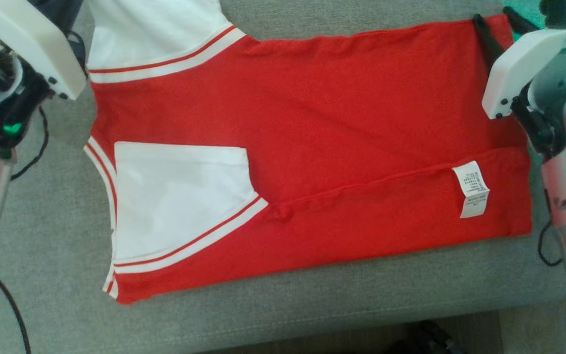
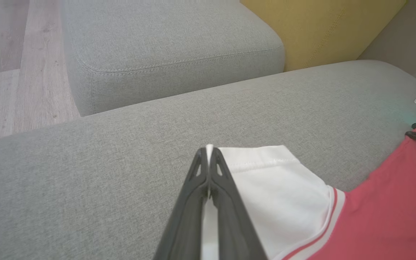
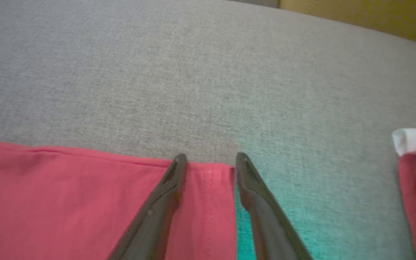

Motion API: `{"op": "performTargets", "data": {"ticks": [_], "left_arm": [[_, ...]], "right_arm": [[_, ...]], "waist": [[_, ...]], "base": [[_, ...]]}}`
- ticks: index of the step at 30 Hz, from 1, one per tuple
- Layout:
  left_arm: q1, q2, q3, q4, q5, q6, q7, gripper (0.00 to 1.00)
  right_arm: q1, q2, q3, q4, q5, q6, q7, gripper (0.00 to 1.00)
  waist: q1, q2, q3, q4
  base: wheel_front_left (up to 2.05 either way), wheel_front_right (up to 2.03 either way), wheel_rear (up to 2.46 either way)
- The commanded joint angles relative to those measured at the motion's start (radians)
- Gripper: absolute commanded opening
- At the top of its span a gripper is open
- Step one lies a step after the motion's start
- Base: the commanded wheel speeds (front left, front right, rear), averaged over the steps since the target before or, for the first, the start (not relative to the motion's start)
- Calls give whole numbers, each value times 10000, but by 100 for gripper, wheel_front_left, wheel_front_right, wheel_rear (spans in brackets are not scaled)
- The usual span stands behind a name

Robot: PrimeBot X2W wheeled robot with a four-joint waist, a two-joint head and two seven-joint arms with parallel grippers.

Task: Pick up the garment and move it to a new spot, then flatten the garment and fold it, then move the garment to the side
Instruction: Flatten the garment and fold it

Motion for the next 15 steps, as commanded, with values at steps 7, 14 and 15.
{"op": "performTargets", "data": {"ticks": [7,14,15], "left_arm": [[-150,374,219,-348,-168,-59,-349,0],[-92,443,234,-341,-185,-60,-666,0],[-96,452,240,-342,-165,-60,-734,0]], "right_arm": [[-167,-264,402,467,300,65,396,0],[-278,-316,193,400,283,65,-418,0],[-310,-286,130,391,251,65,-593,0]], "waist": [[0,0,-145,127],[0,0,-369,69],[0,0,-414,52]], "base": [[0,0,0],[0,0,0],[0,0,0]]}}
